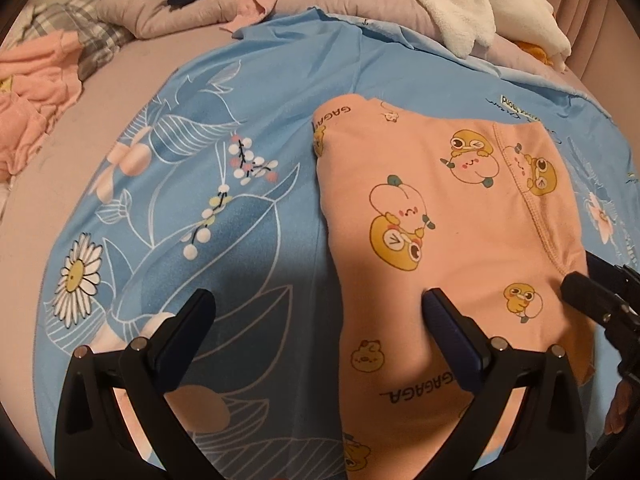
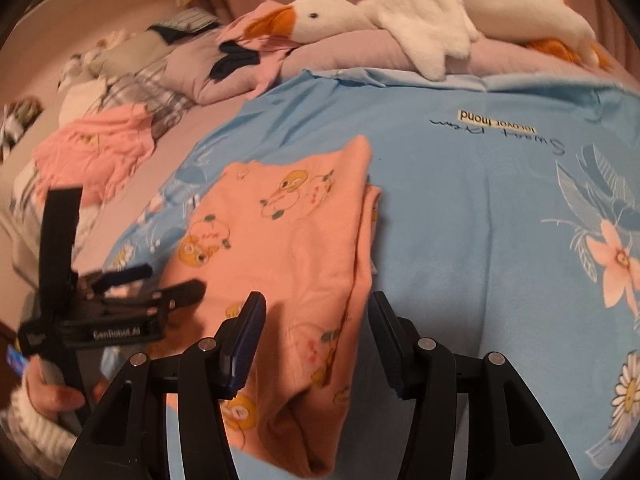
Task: Fold small clothes
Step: 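Lower the shirt onto the duvet and open both grippers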
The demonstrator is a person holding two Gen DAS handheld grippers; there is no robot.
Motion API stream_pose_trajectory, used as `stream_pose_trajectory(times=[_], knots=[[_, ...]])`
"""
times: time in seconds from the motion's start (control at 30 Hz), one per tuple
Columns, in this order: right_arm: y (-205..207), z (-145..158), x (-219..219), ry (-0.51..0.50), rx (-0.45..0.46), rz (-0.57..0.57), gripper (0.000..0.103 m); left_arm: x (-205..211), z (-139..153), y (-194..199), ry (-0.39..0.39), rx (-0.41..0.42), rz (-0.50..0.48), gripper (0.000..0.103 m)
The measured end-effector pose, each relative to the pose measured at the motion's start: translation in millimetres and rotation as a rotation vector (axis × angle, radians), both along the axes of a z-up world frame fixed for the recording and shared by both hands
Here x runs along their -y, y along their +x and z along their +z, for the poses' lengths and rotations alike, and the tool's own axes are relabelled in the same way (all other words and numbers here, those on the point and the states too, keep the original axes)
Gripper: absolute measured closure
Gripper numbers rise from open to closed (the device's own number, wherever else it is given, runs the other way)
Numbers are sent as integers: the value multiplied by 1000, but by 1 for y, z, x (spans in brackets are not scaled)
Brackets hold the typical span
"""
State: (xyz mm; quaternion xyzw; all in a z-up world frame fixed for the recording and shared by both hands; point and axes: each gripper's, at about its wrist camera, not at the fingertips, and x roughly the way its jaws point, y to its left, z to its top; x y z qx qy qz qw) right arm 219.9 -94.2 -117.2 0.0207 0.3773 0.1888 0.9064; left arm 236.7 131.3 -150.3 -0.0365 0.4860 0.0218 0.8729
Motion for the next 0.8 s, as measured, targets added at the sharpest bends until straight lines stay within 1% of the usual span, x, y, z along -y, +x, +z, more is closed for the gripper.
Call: stream_pose_trajectory(times=[0.07, 0.13, 0.33, 0.5, 0.63, 0.8], knots=[[4, -6, 3, -23, -18, -21, 50, 2, 1, -1, 20, 5, 1, 0], [11, -13, 9, -4, -48, -39, 50, 3, 1, -1, 24, 4, -8, 0], [4, -11, 7, 9, -36, -43, 50, 1, -1, -3, -4, 1, 3, 0], [-10, -5, 2, 21, -15, 1, 50, 2, -2, -6, -21, 9, 14, 0], [-9, -18, -2, -20, -41, 4, 50, 0, -4, -6, -54, -4, 21, 0], [-6, -22, 5, 26, -63, -11, 47, -2, -3, -5, -80, -23, 23, 0]])
